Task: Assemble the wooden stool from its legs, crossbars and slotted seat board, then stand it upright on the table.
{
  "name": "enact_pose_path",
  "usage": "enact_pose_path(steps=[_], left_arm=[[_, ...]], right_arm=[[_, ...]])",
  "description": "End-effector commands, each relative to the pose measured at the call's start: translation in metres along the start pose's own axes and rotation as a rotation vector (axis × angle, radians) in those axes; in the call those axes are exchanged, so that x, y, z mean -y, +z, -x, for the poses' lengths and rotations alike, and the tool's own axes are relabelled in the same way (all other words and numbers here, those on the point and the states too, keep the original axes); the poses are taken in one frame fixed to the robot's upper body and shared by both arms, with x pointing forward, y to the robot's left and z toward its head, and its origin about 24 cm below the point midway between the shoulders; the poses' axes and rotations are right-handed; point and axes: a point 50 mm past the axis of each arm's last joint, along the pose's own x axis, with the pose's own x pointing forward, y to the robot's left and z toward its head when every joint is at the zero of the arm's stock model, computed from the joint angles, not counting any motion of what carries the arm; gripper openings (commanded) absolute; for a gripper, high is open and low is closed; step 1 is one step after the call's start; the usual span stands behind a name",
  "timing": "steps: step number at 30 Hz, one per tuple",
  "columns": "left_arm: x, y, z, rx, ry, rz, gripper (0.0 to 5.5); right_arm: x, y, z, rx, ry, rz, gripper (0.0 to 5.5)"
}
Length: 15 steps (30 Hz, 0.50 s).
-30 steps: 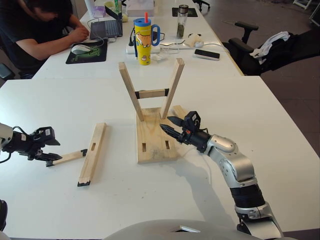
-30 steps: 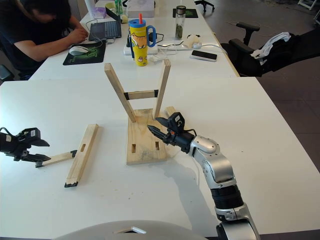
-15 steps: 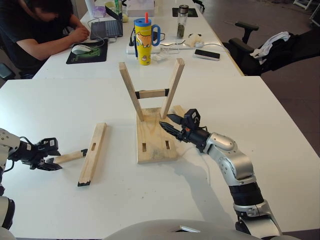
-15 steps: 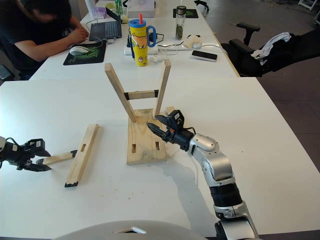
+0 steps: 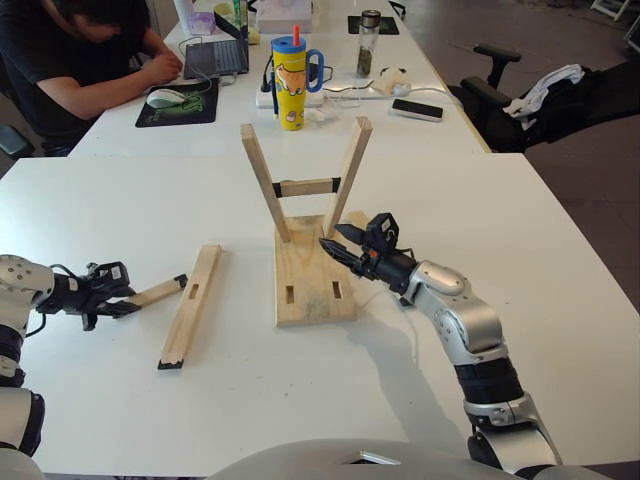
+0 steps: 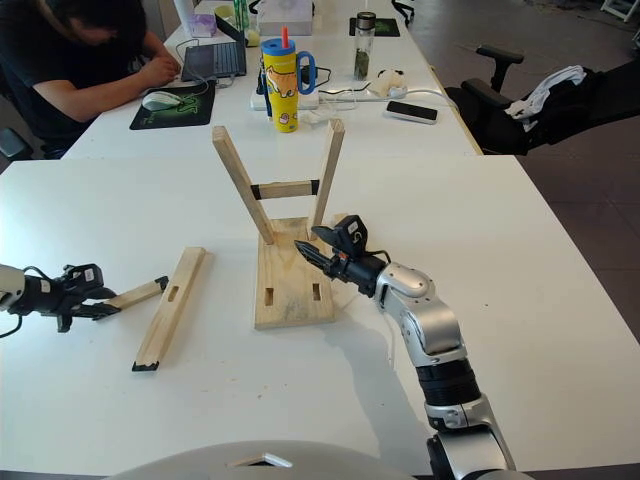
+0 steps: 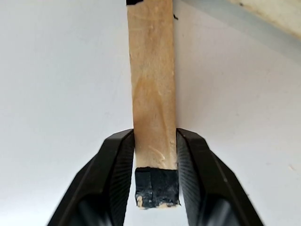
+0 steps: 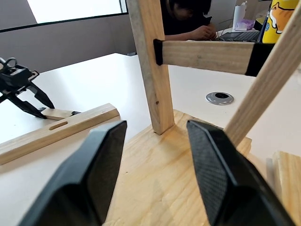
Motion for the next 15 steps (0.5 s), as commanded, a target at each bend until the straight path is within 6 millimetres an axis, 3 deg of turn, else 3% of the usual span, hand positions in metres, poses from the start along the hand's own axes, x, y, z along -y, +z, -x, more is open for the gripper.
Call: enact_pose_path(steps=[1, 5, 9, 15], left_arm=[[0.003, 0.008, -0.011, 0.147, 0.063, 0.038, 1.31], [-0.008, 0.027, -0.002, 0.373, 0.228, 0.085, 1.31], [-0.006, 0.048, 0.005, 0.560, 0.325, 0.063, 1.31], [0.032, 0.070, -0.002, 0.623, 0.177, -0.040, 1.31]], right_arm=[[0.002, 0.007, -0.003, 0.019, -0.018, 0.023, 2.39], [0.000, 0.010, -0.004, 0.043, -0.015, -0.001, 2.39], [-0.001, 0.007, -0.003, 0.050, -0.015, -0.038, 2.39], [-0.003, 0.014, 0.002, 0.133, 0.010, -0.191, 2.39]])
